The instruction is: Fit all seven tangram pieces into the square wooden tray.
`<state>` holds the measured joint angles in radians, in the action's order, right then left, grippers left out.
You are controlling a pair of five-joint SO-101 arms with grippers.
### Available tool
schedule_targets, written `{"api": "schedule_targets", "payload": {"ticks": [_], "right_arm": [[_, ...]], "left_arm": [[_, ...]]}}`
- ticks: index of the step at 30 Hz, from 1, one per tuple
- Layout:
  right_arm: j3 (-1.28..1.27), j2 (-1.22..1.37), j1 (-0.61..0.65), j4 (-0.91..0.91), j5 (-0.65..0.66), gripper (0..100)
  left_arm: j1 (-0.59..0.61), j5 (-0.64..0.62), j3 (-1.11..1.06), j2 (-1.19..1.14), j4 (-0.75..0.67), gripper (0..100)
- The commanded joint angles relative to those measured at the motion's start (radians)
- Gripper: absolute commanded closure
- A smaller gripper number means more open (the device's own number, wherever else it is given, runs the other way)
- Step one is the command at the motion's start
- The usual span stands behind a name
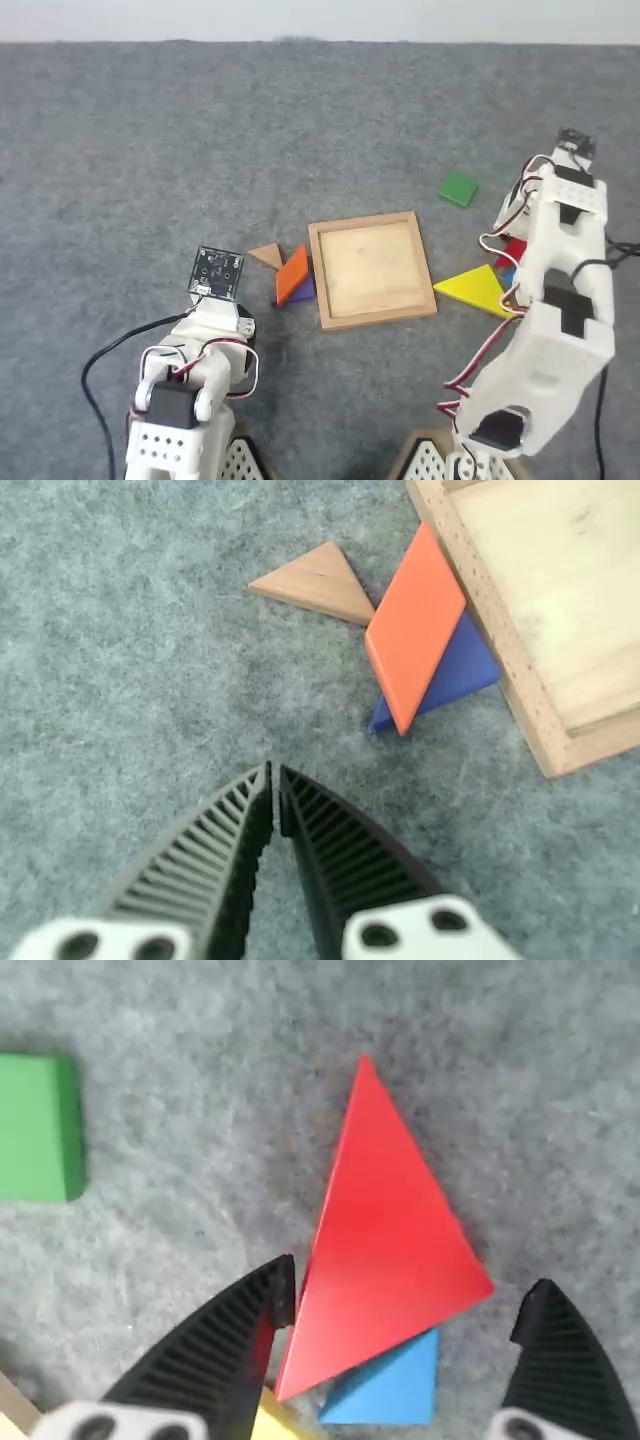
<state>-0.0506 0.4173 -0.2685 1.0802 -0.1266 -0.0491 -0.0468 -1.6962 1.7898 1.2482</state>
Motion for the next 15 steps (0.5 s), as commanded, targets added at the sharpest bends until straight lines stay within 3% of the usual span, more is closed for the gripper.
{"api": "schedule_targets", "payload": {"ticks": [1,8,15], "right_arm": [[0.063,-0.002,0.004,0.004,-0.011,65.6],[0.061,0.013,0.004,-0.005,-0.005,66.4],[0.061,0.013,0.008,-0.008,-0.005,76.8]], "left_arm": [[-0.002,-0.012,0.013,0.012,0.006,99],[-0.002,-0.012,0.013,0.012,0.006,99],[-0.002,-0.012,0.013,0.012,0.006,99]]}}
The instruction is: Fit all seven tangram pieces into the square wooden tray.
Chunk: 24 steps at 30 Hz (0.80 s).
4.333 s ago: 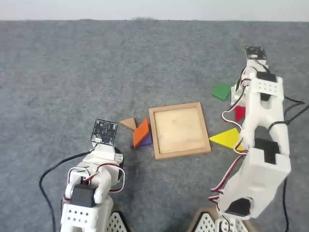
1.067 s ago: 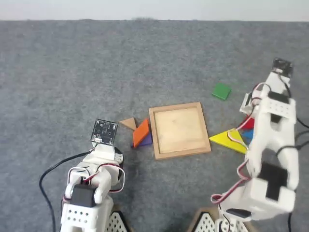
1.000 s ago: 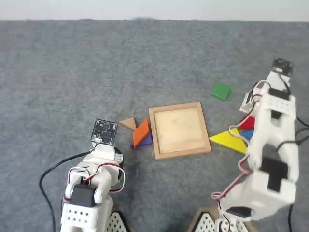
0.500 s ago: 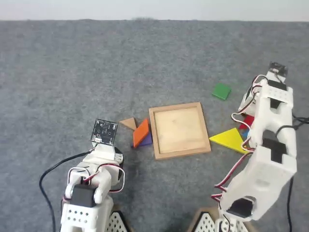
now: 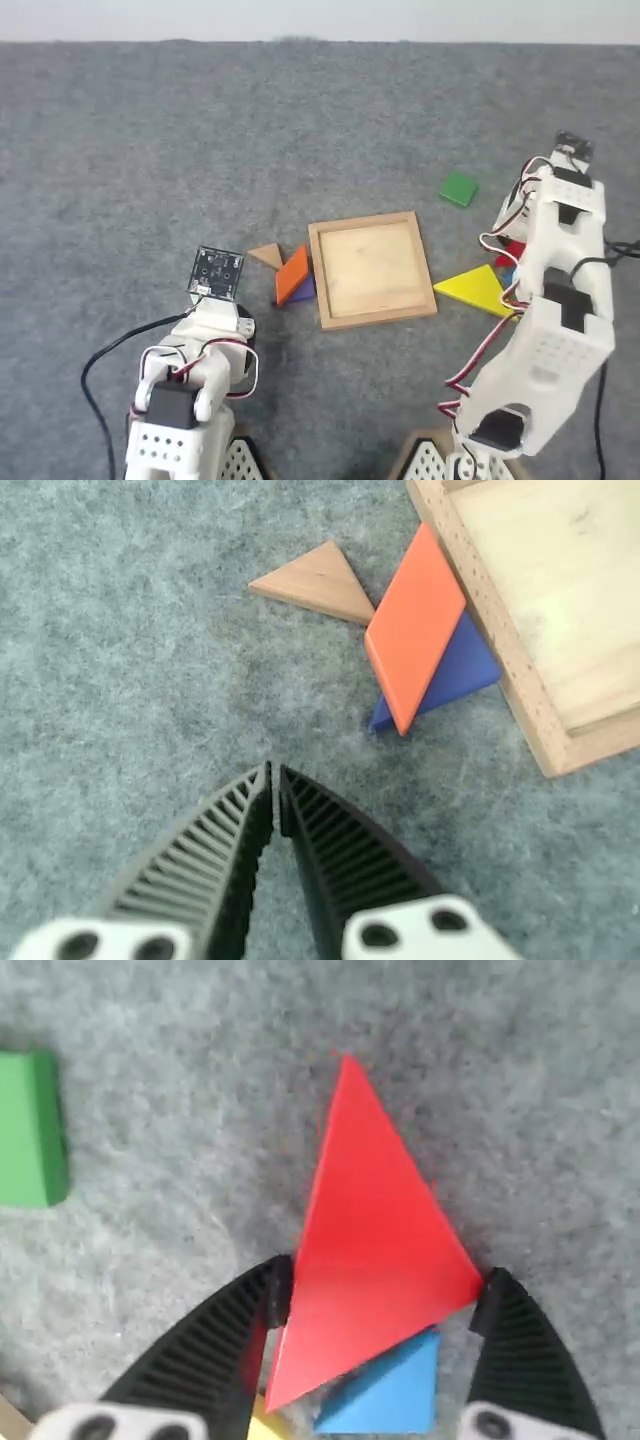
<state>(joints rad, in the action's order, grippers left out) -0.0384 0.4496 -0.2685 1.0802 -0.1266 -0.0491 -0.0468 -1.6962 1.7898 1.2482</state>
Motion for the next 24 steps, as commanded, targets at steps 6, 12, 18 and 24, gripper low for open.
{"api": "schedule_targets", "payload": {"ticks": [6,12,18,24], "right_arm": [[0.049,-0.031,0.012,-0.005,-0.003,76.8],[0.037,-0.101,0.025,0.002,-0.002,77.2],[-0.078,-0.275,0.104,-0.002,0.028,77.2],[-0.178,-0.461,0.156,-0.002,0.034,76.8]], "left_arm": [[-0.002,-0.012,0.013,0.012,0.006,99],[-0.002,-0.012,0.013,0.012,0.006,99],[-0.002,-0.012,0.013,0.012,0.006,99],[-0.002,-0.012,0.013,0.012,0.006,99]]}}
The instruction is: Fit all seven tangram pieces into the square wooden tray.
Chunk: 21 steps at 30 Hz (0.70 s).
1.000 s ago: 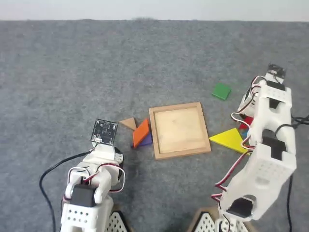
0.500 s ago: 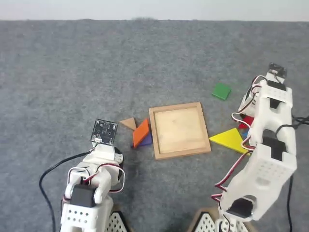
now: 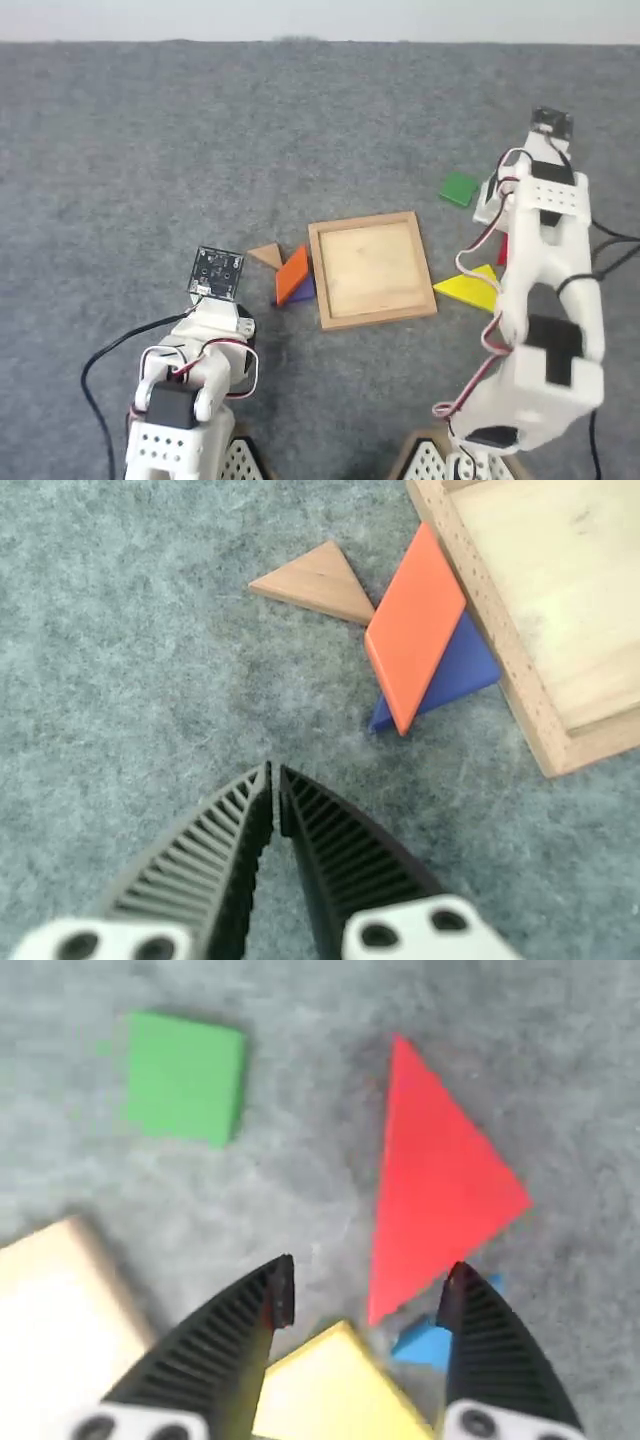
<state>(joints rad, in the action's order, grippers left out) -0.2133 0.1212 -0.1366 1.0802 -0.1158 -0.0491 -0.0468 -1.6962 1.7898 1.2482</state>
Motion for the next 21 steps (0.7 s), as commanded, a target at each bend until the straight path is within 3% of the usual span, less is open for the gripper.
{"api": "schedule_targets", "payload": {"ticks": [1,8,14,21], "right_arm": [[-0.002,-0.147,0.024,0.001,0.028,76.8],[0.103,-0.001,-0.061,0.004,0.149,66.9],[0.242,0.265,-0.081,0.002,0.152,67.1],[0.301,0.357,-0.104,-0.002,0.152,67.1]], "left_arm": [[-0.002,-0.012,0.013,0.012,0.006,99],[-0.002,-0.012,0.013,0.012,0.006,99],[-0.002,-0.012,0.013,0.012,0.006,99],[-0.002,-0.012,0.013,0.012,0.006,99]]}}
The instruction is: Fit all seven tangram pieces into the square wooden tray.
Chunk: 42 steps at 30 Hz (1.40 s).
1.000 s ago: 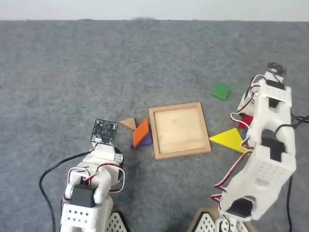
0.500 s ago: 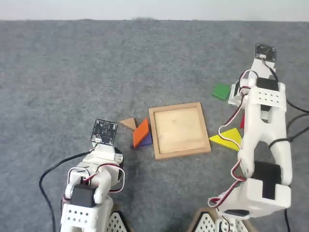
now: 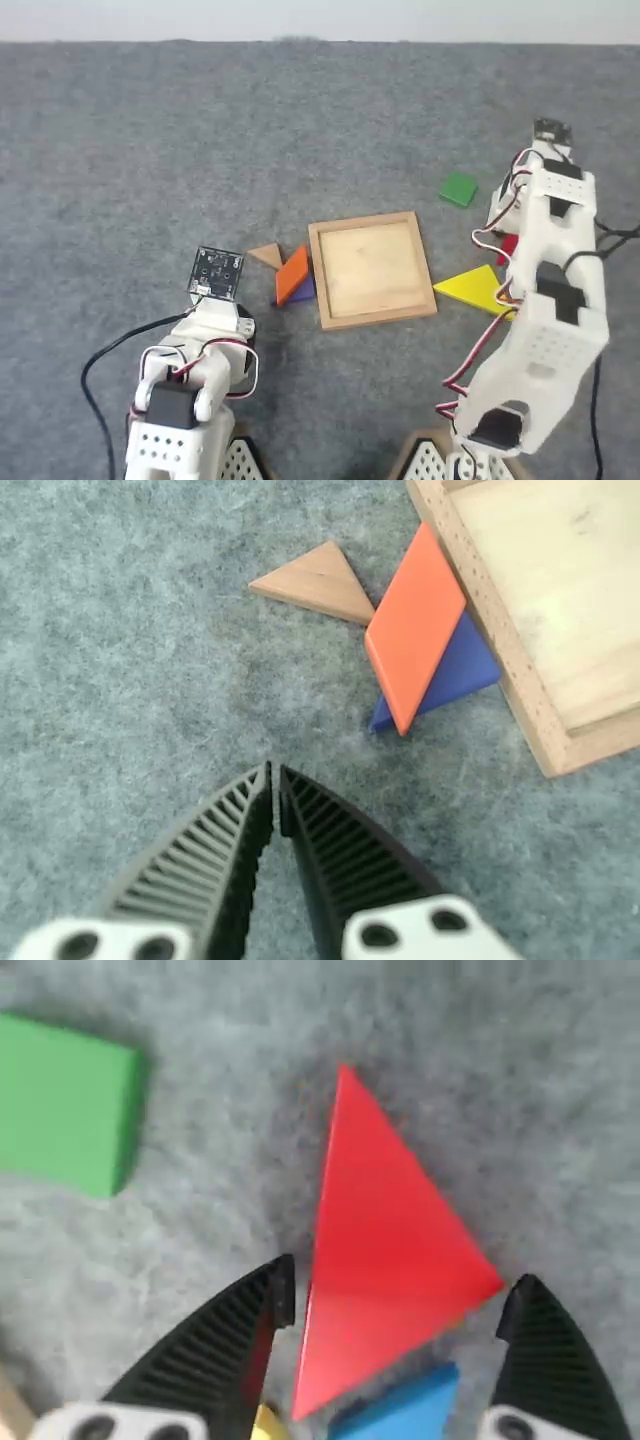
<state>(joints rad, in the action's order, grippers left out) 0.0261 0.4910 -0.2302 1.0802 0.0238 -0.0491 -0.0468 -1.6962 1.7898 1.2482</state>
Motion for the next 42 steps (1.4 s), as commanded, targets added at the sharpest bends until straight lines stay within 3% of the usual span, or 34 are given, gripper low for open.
{"api": "schedule_targets", "payload": {"ticks": [1,27,39,42], "right_arm": [[0.061,-0.012,-0.010,-0.002,0.012,67.1],[0.094,0.030,-0.010,0.022,0.046,78.3],[-0.002,-0.156,-0.008,0.025,0.046,78.2],[0.018,-0.186,-0.016,0.022,0.055,73.7]], "left_arm": [[-0.002,-0.012,0.013,0.012,0.006,99],[-0.002,-0.012,0.013,0.012,0.006,99],[-0.002,-0.012,0.013,0.012,0.006,99],[-0.002,-0.012,0.013,0.012,0.006,99]]}}
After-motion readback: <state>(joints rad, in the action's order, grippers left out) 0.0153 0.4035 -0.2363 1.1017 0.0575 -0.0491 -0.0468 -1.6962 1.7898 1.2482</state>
